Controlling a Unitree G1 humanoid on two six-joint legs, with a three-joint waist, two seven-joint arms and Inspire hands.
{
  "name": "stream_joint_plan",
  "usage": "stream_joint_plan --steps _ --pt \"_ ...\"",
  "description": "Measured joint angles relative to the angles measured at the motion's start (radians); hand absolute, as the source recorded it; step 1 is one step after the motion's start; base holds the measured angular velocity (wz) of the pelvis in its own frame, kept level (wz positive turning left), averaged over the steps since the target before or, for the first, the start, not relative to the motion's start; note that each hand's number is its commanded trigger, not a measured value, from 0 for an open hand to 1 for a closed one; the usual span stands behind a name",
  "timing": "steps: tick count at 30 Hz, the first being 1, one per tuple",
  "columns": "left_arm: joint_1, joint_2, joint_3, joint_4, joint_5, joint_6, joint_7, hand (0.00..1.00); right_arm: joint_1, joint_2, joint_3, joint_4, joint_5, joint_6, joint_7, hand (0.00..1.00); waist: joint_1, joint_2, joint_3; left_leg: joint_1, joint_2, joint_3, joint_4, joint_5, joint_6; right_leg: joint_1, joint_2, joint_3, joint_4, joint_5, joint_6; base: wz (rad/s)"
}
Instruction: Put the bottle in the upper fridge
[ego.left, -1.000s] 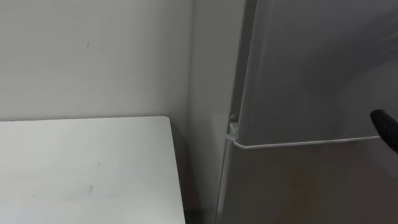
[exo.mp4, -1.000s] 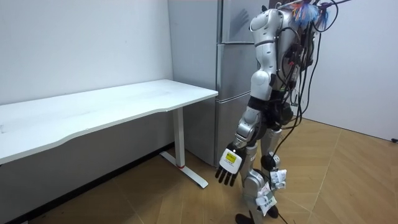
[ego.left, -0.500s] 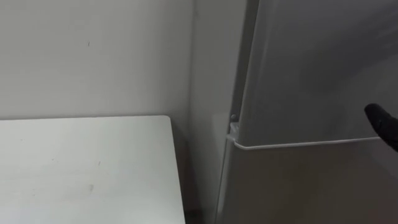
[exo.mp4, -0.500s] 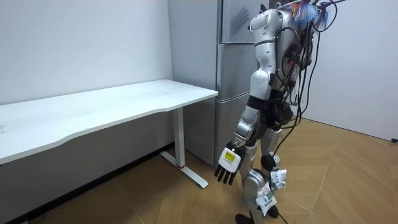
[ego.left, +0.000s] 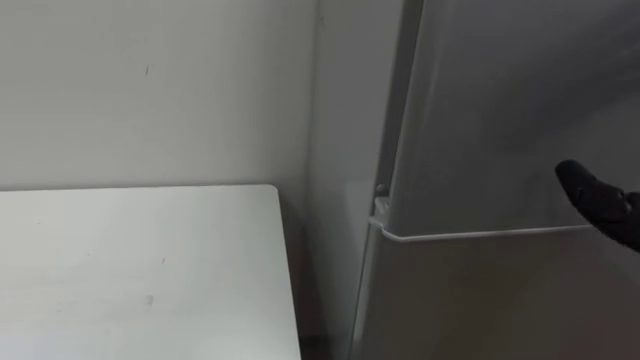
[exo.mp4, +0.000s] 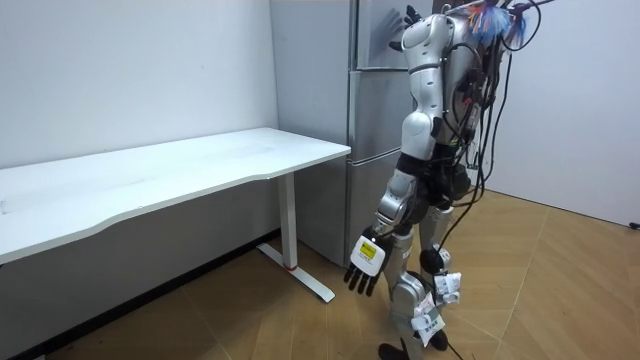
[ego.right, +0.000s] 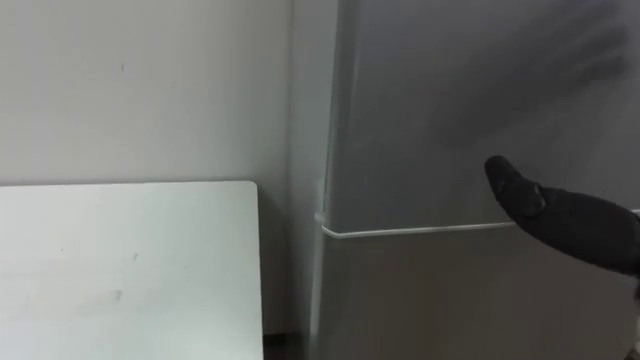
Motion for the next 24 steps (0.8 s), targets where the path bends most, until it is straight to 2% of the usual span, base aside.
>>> stream_joint_plan --steps 7,11,13,19,24 --pt "-0.004 0.0 -0.023 0.001 0.016 0.003 -0.001 0.0 -0.004 0.003 0.019 0.006 -0.008 0.0 0.004 0.0 0.016 0.008 0.0019 -0.001 0.0 -0.002 0.001 0.0 0.0 0.0 0.0 -0.003 -0.001 0.001 0.0 0.0" --pt "-0.013 0.001 -0.026 0.001 0.044 0.025 0.003 0.0 -0.019 0.006 0.035 0.028 -0.039 0.001 -0.018 0.0 0.022 0.007 0.0016 -0.001 0.0 -0.003 0.006 0.0 0.0 0.003 0.001 0.002 0.0 0.002 -0.001 0.0" --pt "-0.016 0.002 -0.029 0.001 0.063 0.026 0.003 0.0 -0.034 0.006 0.046 0.044 -0.042 0.001 -0.023 0.0 0.023 0.012 0.0042 0.001 0.0 -0.003 0.006 0.0 0.0 0.005 0.003 0.005 -0.001 0.003 -0.002 0.0" --pt "-0.023 0.004 -0.029 0.0 0.085 0.03 0.001 0.0 -0.054 0.006 0.066 0.066 -0.048 0.001 -0.023 0.0 0.026 0.01 0.0039 0.001 0.0 -0.008 0.008 0.001 -0.002 0.016 0.009 0.001 -0.019 0.009 -0.005 0.02" --pt "-0.031 0.003 -0.029 0.0 0.123 0.033 -0.006 0.0 -0.073 0.007 0.066 0.095 -0.113 0.0 -0.026 0.0 0.033 0.007 0.0026 0.0 0.0 -0.009 0.011 0.001 -0.003 0.017 0.007 -0.009 -0.019 0.01 -0.006 0.01"
